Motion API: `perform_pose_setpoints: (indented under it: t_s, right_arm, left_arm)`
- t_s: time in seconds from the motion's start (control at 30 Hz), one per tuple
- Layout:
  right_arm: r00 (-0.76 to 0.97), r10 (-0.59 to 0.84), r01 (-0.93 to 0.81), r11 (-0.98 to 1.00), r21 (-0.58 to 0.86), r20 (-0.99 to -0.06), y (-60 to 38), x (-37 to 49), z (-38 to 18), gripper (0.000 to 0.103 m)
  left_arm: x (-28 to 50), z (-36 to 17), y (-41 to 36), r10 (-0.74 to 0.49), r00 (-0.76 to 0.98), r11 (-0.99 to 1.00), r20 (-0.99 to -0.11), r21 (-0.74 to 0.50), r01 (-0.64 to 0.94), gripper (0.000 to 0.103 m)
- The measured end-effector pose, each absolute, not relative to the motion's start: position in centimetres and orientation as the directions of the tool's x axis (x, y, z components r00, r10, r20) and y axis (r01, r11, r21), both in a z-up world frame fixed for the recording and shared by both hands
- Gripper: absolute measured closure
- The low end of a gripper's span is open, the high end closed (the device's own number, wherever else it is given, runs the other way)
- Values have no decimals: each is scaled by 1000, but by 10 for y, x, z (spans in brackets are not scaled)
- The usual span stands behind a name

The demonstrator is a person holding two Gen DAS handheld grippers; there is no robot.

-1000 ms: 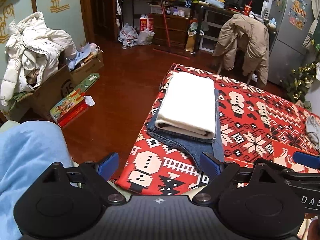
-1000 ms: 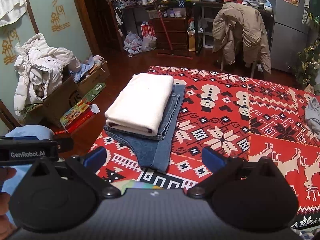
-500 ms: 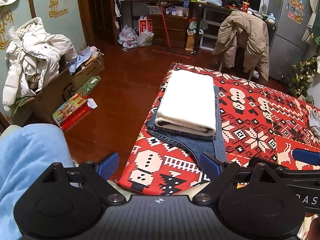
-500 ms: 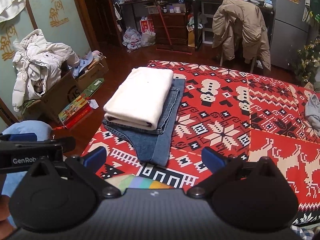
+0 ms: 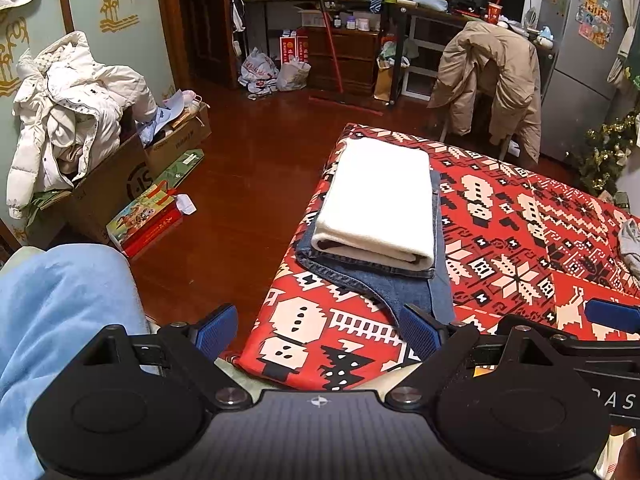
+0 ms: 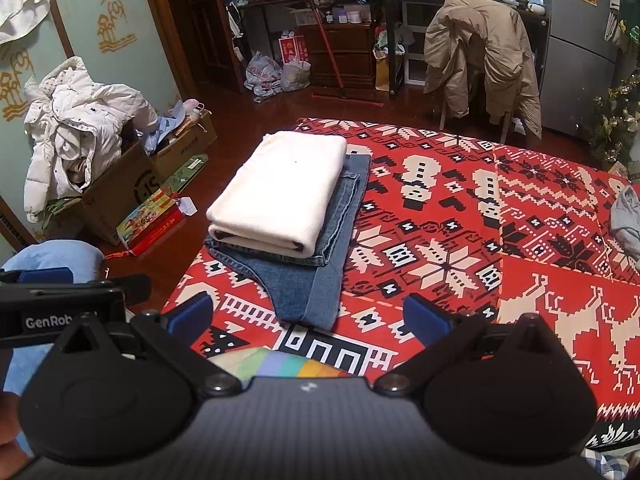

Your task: Fold clothes

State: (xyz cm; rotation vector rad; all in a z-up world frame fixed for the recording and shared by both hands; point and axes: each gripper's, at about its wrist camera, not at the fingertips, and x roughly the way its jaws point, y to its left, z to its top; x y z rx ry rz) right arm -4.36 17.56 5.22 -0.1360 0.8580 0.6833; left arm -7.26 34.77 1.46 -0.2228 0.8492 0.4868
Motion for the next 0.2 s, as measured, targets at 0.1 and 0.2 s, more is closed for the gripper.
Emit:
perform_pose_setpoints:
  t_s: [0.1, 0.2]
  right_arm:
    - [456, 501, -607, 779, 155, -736, 176, -43, 52, 1]
    - [457, 501, -607, 780, 154, -735, 176, -43, 52, 1]
  left_arm:
    - [-72, 14, 348, 320, 559, 868, -765, 0, -497, 15]
    - [-72, 14, 347, 324, 562, 867, -761, 2, -498, 15]
